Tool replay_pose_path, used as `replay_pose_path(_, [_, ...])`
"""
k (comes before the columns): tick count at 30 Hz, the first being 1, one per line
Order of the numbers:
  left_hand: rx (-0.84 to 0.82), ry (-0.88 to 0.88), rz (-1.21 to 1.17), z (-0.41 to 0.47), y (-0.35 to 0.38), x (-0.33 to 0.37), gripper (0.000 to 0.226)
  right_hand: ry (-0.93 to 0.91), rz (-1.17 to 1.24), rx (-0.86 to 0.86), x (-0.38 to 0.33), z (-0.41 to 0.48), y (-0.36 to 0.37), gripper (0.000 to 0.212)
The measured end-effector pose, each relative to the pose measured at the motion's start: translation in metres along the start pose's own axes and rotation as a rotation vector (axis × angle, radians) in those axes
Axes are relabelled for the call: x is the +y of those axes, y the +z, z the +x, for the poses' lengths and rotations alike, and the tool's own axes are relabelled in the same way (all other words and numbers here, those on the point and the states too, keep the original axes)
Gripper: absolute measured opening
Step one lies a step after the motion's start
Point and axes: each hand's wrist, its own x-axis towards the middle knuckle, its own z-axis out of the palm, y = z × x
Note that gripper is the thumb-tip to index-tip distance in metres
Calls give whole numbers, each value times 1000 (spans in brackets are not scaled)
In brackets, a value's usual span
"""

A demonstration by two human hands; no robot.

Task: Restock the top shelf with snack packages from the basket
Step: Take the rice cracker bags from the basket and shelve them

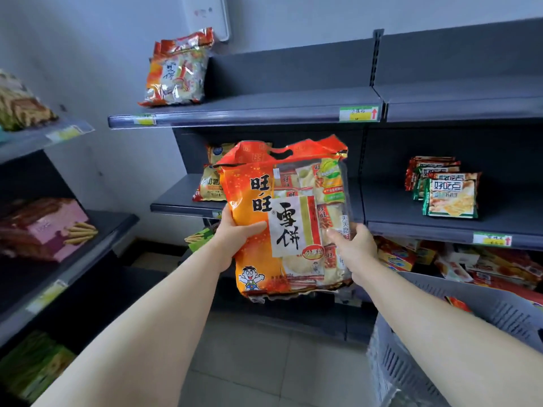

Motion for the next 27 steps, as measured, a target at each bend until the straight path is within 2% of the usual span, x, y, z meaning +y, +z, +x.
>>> replay_pose_path(6, [124, 74, 4, -6, -42, 46, 82, -183, 95, 59, -65, -12, 42, 36])
replay_pose_path(9, [112, 171, 36, -2, -65, 71, 96, -188, 200, 35, -98, -11, 64, 37])
replay_pose_path(12, [218, 300, 51, 6, -85, 98, 103, -215, 287, 5, -135, -7, 92, 34])
replay_pose_path(16, [436, 377, 9, 32, -108, 140, 85, -342, 355, -9, -187, 6, 129, 37])
replay_pose_path(19, [488, 468, 6, 62, -128, 172, 73, -473, 353, -8, -223, 26, 159, 37])
replay_pose_path(23, [542, 596, 18, 108, -157, 213, 78, -568, 347, -48, -264, 62, 205, 30])
replay_pose_path(27, [573, 626, 10, 154, -186, 247, 79, -640, 364, -109, -295, 91, 254, 36])
